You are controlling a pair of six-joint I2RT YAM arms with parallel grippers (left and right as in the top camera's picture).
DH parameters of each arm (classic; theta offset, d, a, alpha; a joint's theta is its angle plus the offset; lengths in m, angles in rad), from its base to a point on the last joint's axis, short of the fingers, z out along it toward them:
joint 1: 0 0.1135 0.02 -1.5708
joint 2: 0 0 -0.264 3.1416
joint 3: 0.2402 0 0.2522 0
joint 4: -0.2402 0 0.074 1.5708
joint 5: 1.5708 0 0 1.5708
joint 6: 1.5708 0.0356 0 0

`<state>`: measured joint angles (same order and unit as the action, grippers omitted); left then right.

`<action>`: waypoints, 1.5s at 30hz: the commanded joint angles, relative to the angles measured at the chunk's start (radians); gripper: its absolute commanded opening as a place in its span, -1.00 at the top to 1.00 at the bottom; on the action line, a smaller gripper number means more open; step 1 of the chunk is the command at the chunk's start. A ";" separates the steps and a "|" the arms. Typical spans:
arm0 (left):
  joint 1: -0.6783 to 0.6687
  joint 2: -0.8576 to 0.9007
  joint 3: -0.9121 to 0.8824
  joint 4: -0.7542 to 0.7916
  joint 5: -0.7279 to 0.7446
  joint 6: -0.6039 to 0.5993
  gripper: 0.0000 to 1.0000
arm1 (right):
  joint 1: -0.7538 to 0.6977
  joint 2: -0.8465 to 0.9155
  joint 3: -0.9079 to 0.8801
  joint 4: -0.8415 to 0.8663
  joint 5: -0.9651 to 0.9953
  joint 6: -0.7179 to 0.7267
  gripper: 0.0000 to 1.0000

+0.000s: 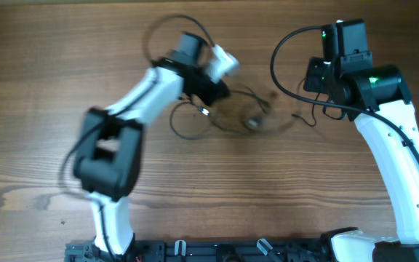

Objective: Untangle cables

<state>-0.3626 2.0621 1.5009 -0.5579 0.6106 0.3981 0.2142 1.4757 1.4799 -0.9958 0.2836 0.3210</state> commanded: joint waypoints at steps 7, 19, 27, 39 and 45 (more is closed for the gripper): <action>0.536 -0.407 0.006 -0.243 -0.017 -0.016 0.92 | -0.188 0.011 0.004 -0.008 0.086 0.048 0.91; 0.521 -0.407 0.004 -0.262 0.096 -0.017 0.91 | -0.266 0.138 0.003 0.040 -0.398 -0.281 0.07; 0.401 -0.407 0.004 -0.262 0.096 -0.013 0.90 | -0.092 0.155 0.003 0.079 -0.311 -0.302 -0.85; 0.386 -0.407 0.004 -0.292 0.139 -0.013 0.92 | 0.109 0.512 0.003 0.255 -0.853 -0.770 -0.89; 0.386 -0.407 0.004 -0.319 0.209 -0.009 0.92 | 0.242 0.571 0.003 0.313 -0.870 -0.818 -0.81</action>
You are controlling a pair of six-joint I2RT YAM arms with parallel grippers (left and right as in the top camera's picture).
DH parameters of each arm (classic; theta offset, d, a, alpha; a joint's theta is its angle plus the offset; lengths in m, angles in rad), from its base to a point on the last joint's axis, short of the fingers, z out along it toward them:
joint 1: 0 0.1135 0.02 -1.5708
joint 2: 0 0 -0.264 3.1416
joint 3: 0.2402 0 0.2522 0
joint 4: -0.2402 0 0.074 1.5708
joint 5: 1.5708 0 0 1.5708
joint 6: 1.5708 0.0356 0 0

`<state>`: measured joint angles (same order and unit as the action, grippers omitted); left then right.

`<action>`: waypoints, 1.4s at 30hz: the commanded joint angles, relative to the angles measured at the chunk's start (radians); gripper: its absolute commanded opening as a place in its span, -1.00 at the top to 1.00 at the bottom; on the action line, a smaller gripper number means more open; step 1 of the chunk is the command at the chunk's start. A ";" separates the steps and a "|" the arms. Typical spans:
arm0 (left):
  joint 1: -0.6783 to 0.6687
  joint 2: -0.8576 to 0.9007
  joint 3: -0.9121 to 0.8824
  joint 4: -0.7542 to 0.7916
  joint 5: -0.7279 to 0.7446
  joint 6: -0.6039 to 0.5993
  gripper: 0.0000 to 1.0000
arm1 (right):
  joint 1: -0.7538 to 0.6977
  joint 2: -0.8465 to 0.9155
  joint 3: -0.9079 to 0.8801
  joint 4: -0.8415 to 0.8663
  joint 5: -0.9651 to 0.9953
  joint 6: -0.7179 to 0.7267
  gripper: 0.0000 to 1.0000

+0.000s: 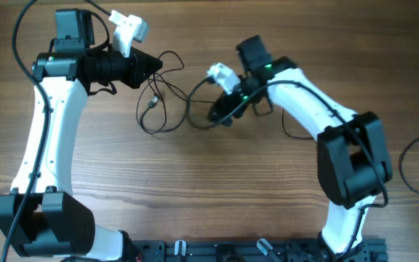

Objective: Untangle cables

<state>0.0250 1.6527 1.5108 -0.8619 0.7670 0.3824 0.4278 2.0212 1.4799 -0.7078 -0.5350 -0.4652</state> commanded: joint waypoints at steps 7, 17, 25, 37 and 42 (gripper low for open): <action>-0.002 -0.002 -0.005 -0.086 0.164 0.040 0.92 | 0.040 0.100 0.004 0.134 -0.058 -0.031 -0.69; -0.002 -0.163 -0.005 -0.123 0.186 0.040 0.92 | 0.035 0.136 0.004 0.282 0.042 -0.003 -0.75; -0.002 -0.180 -0.005 -0.135 0.186 0.040 0.92 | 0.032 0.209 0.004 0.281 0.003 0.021 -0.71; -0.002 -0.180 -0.006 -0.126 0.174 0.040 0.92 | 0.012 -0.024 0.007 0.190 0.312 0.206 0.92; -0.002 -0.179 -0.006 -0.124 0.171 0.059 0.92 | -0.050 -0.328 0.007 0.030 0.365 0.178 0.91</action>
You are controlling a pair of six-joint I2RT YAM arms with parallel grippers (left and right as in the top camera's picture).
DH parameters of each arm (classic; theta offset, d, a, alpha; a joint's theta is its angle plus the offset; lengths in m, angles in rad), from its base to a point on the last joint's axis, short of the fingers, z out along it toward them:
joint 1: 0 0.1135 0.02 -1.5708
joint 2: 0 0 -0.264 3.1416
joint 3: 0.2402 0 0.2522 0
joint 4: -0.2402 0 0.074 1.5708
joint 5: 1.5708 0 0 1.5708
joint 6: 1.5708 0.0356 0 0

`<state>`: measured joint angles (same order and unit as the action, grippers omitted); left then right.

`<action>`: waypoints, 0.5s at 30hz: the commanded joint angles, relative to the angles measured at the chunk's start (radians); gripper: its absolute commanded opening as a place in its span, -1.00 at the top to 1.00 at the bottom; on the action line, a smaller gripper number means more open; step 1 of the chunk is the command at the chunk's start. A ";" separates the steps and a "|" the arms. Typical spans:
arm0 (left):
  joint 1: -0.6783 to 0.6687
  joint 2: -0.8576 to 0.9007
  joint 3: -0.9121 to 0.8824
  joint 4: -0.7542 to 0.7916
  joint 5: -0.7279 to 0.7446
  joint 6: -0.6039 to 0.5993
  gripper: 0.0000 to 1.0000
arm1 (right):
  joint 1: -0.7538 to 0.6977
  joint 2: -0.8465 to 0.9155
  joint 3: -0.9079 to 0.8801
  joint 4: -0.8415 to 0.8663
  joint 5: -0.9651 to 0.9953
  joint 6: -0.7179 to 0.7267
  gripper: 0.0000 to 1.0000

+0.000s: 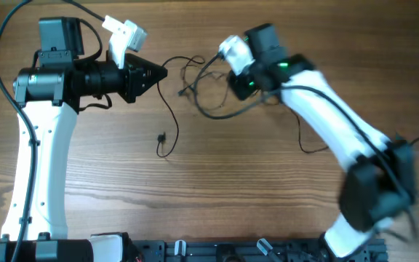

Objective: Untangle cables

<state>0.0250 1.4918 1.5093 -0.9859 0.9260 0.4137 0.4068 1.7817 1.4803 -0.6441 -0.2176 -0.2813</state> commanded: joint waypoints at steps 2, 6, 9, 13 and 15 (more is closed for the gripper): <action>-0.002 -0.011 -0.004 0.000 -0.018 0.027 0.92 | -0.063 -0.138 0.006 -0.072 0.083 0.023 0.91; -0.002 0.048 -0.004 -0.005 -0.123 0.028 0.87 | -0.146 -0.210 0.006 -0.123 0.314 0.182 0.92; 0.008 0.139 -0.004 0.042 -0.253 0.027 0.88 | -0.297 -0.258 0.006 -0.183 0.413 0.320 0.92; 0.140 0.211 -0.004 0.169 -0.266 -0.061 0.89 | -0.616 -0.266 0.006 -0.211 0.375 0.443 0.91; 0.251 0.208 -0.004 0.228 -0.264 -0.145 0.89 | -0.753 -0.266 0.006 -0.218 0.375 0.512 0.92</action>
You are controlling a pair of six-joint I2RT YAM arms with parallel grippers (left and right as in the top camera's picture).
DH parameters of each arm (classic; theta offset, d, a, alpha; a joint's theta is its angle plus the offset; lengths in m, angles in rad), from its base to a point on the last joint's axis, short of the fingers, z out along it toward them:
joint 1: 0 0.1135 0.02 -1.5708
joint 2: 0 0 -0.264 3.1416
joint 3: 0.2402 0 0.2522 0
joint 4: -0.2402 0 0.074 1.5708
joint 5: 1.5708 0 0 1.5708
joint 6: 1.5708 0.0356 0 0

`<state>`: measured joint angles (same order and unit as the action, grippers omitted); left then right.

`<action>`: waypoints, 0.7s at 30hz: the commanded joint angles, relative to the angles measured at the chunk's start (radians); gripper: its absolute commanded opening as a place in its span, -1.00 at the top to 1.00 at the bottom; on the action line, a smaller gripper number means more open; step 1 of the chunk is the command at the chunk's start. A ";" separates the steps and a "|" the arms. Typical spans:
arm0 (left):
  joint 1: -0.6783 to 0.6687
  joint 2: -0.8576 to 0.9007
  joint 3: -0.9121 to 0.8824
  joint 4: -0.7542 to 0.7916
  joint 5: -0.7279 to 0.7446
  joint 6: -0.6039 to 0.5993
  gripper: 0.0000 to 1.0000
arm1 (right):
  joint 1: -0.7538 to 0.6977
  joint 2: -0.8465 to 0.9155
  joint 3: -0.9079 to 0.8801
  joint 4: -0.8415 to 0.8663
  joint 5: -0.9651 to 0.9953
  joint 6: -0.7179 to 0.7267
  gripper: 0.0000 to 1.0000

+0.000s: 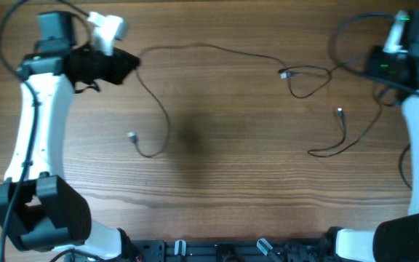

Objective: Untangle cables

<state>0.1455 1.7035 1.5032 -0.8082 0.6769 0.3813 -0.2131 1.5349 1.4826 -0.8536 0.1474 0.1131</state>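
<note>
Two thin black cables lie apart on the wooden table. The long cable (217, 49) runs from a plug (132, 136) at the lower left, up past my left gripper (129, 64), and across to a small loop and plug (284, 73). My left gripper looks shut on it at the far left. A shorter cable (351, 138) with a plug (339, 111) curves up to my right gripper (373, 65) at the far right, which appears shut on its upper end. The fingers themselves are blurred.
The wooden table (217, 189) fills the view. A black rail (217, 251) with the arm bases runs along its front edge. The arms' own wiring loops at the top corners.
Both grippers have moved outward, the right one far to the right edge. The bunched loops between them are gone. The cables now lie spread out as two separate strands.
At first the left gripper was over a tangled bundle at the table's middle, with the right arm away at the right. Then both grippers were at the bundle, left at the far left. The tangle loosened, one plug hanging free, and now the cables lie apart.
</note>
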 commanded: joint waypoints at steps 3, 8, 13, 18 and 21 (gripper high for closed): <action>0.283 -0.004 0.002 0.047 0.043 -0.137 0.91 | -0.288 -0.019 0.004 -0.012 -0.019 0.182 0.91; 0.362 -0.003 0.002 0.042 0.105 -0.151 0.91 | -0.359 -0.019 0.004 -0.007 -0.127 0.177 0.91; 0.349 -0.003 0.002 -0.012 0.114 -0.180 0.91 | -0.349 -0.018 0.004 -0.026 -0.238 0.174 0.91; 0.190 -0.003 0.002 -0.061 0.208 -0.146 0.91 | -0.182 -0.018 0.004 -0.047 -0.260 0.130 0.91; 0.055 -0.003 0.002 -0.056 0.232 -0.147 0.91 | -0.064 -0.018 0.004 -0.050 -0.259 0.121 0.92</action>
<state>0.2996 1.7035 1.5036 -0.8669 0.8406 0.2222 -0.3462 1.5349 1.4826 -0.9051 -0.0906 0.2565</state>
